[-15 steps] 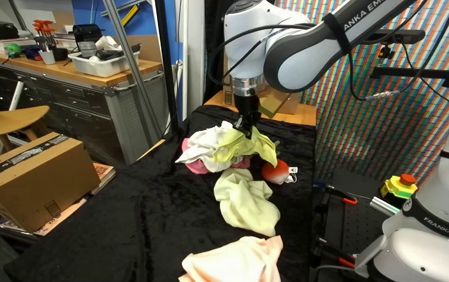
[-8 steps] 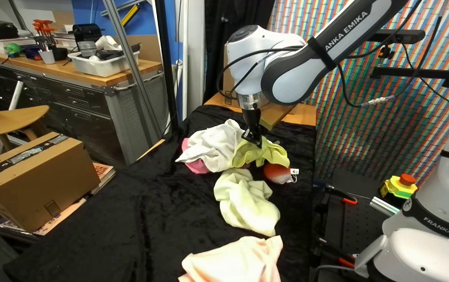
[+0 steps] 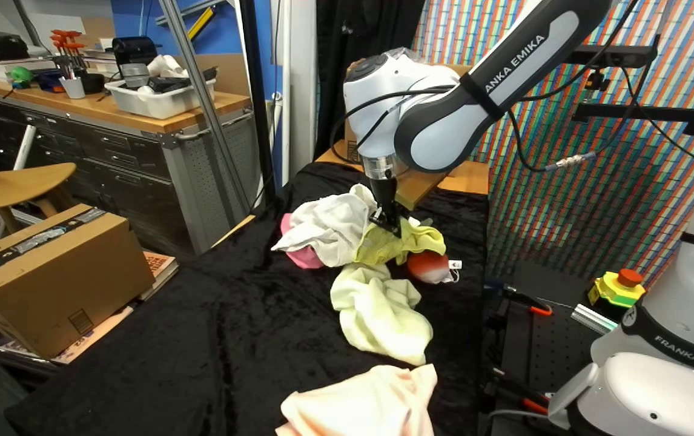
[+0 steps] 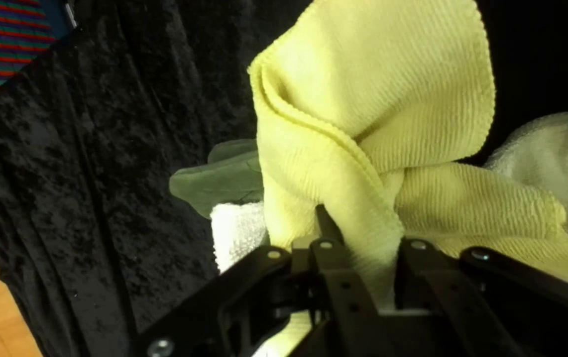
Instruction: Gather all the items on the table in one place
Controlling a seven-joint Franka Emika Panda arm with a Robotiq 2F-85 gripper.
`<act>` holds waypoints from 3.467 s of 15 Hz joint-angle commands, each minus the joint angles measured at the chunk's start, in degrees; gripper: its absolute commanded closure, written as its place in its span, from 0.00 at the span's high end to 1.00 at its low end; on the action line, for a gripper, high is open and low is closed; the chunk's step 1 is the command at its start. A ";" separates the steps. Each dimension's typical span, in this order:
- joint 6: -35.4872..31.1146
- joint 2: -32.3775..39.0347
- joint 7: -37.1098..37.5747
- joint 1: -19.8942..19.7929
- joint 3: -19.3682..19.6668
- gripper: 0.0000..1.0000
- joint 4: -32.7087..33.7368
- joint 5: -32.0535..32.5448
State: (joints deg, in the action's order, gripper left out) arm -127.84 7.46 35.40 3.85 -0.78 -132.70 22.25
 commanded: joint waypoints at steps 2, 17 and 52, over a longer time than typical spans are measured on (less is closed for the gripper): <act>-0.74 -1.19 -2.27 0.94 -0.64 0.62 1.12 -1.39; -0.23 -5.36 -1.08 6.42 -8.17 1.00 2.72 -4.71; -15.27 3.59 4.16 11.53 -7.54 1.00 -4.50 -17.46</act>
State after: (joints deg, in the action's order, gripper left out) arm -140.00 11.13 37.12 14.56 -9.51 -135.99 2.74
